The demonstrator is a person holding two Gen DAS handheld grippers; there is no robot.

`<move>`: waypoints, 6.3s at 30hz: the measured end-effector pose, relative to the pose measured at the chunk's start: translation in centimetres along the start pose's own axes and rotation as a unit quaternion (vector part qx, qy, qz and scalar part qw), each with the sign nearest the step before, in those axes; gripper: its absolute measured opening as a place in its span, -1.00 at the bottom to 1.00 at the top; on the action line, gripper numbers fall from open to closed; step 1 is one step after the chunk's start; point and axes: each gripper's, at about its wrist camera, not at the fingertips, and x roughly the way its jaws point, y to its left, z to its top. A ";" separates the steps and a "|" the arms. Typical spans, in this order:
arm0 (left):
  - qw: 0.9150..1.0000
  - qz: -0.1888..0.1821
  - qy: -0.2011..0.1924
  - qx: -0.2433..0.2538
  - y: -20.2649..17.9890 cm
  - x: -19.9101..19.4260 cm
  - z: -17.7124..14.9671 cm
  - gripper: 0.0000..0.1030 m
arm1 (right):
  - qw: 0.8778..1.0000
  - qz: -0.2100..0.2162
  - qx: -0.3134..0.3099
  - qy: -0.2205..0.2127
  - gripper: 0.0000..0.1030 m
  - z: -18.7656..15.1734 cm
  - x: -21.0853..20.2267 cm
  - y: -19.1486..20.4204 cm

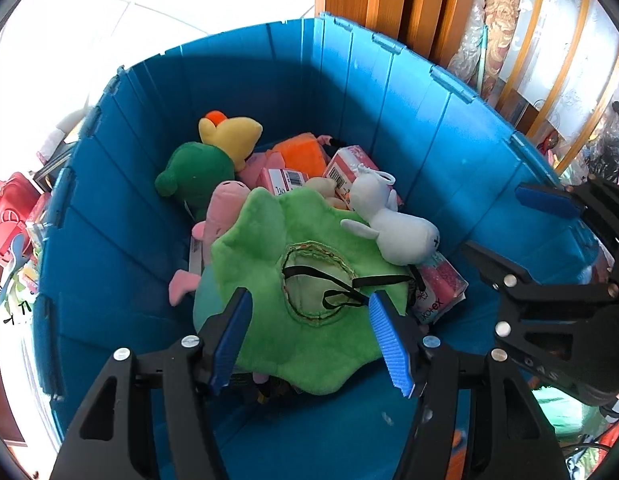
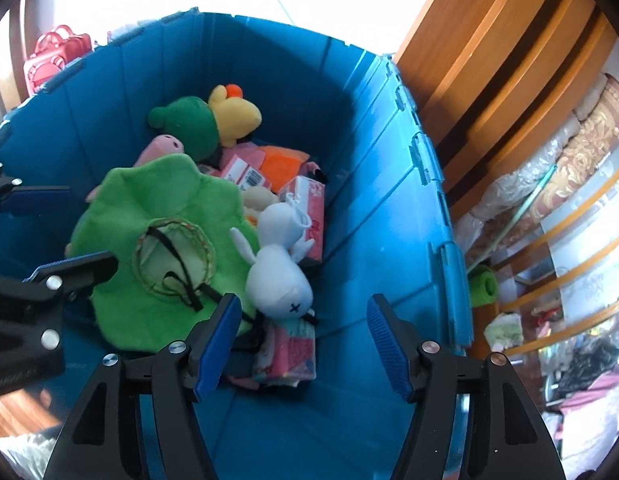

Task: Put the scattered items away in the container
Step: 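Carry the hat and duck into the crate and open both tools, then withdraw both tools from the crate back over the bed, then grasp the grey plush with the left tool while the right tool grasps the pink tissue pack, then lift the grey plush and pink tissue pack and carry both over the blue crate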

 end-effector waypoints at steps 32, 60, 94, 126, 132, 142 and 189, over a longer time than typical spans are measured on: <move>0.987 0.007 -0.160 -0.012 13.2 -16.0 -12.8 0.17 | 0.986 0.053 -0.009 -0.161 0.35 -0.7 -15.9 16.6; 0.974 0.104 -0.113 -0.168 37.7 -11.4 -22.3 0.17 | 0.975 0.172 -0.050 -0.130 0.35 7.7 -10.5 39.9; 0.984 0.086 -0.065 -0.144 61.5 15.2 -17.0 0.17 | 0.991 0.074 0.107 0.026 0.41 16.7 9.9 50.5; 0.990 0.059 -0.035 -0.124 61.1 22.2 -15.4 0.27 | 0.978 0.057 0.200 0.017 0.87 20.1 23.7 51.9; 0.990 0.062 -0.034 -0.120 61.0 21.7 -15.8 0.13 | 0.973 0.066 0.221 0.010 0.81 19.8 24.3 51.0; 0.989 0.076 -0.045 -0.117 60.1 17.9 -16.7 -0.08 | 0.976 0.056 0.209 -0.003 0.78 19.0 21.0 51.0; 0.988 0.047 -0.009 -0.145 58.1 11.4 -28.5 0.35 | 0.983 0.099 0.146 -0.045 0.78 10.6 9.5 59.6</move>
